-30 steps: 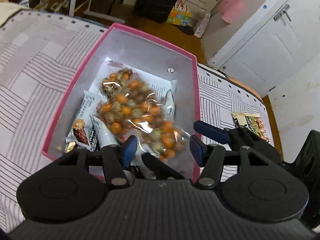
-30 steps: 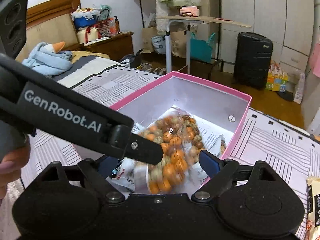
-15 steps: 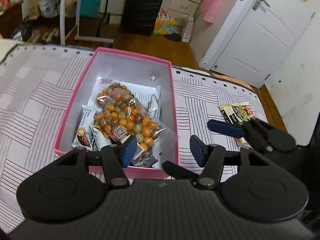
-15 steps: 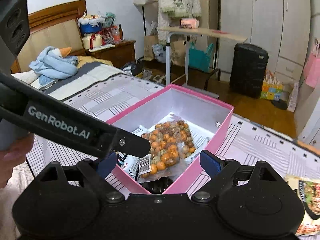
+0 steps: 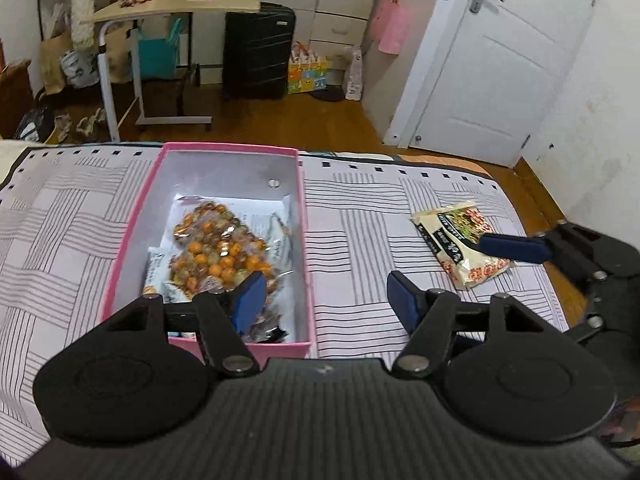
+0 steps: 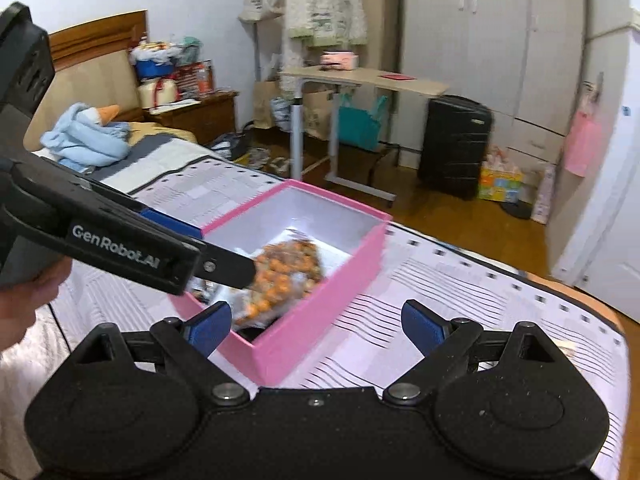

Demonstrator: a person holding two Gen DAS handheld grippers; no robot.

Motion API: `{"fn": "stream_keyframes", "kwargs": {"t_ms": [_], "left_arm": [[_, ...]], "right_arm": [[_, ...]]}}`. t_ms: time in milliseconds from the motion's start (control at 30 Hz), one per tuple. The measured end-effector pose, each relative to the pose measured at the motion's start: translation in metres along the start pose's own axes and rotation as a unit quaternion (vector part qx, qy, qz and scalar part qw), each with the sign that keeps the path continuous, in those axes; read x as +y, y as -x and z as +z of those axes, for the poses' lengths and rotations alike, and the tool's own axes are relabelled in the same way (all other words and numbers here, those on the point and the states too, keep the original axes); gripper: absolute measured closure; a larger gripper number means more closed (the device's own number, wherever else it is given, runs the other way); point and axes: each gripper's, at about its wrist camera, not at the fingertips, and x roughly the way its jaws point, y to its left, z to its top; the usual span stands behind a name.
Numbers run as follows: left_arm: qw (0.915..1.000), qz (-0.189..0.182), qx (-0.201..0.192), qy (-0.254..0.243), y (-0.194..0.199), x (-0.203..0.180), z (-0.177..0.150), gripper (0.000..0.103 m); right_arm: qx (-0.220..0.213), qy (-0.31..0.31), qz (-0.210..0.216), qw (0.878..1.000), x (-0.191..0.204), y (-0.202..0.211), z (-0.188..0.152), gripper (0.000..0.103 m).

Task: Organize snacks
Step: 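Reach the left tool to the cream noodle packet and close on it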

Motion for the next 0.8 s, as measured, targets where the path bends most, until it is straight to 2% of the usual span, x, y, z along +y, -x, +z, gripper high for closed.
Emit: {"fn": "stream_keyframes", "kwargs": {"t_ms": [267, 500, 600, 700, 800], "left_arm": [[0.9991, -0.031, 0.021, -0.017, -0.036, -0.048, 0.006, 0.029], [0.9982, -0.044, 0.033, -0.025, -0.091, -0.089, 0.01, 0.029], [0.9991, -0.03, 0.02, -0.023, -0.115, -0.105, 0.01, 0.022], [0.9992, -0.024, 0.014, -0.027, -0.14, -0.115, 0.011, 0.022], [0.9985, -0.041, 0.023, -0.029, -0.171, -0.122, 0.014, 0.022]], "right_arm": [[-0.007, -0.044, -0.076, 0.996, -0.074, 0.025, -0.037, 0.008], [-0.024, -0.053, -0.086, 0.995, -0.127, 0.022, -0.064, 0.008], [-0.027, -0.06, -0.086, 0.994, -0.149, 0.011, -0.072, 0.008], [-0.017, -0.082, -0.086, 0.993, -0.178, -0.004, -0.083, 0.008], [-0.003, -0.098, -0.079, 0.992, -0.202, -0.023, -0.094, 0.008]]}}
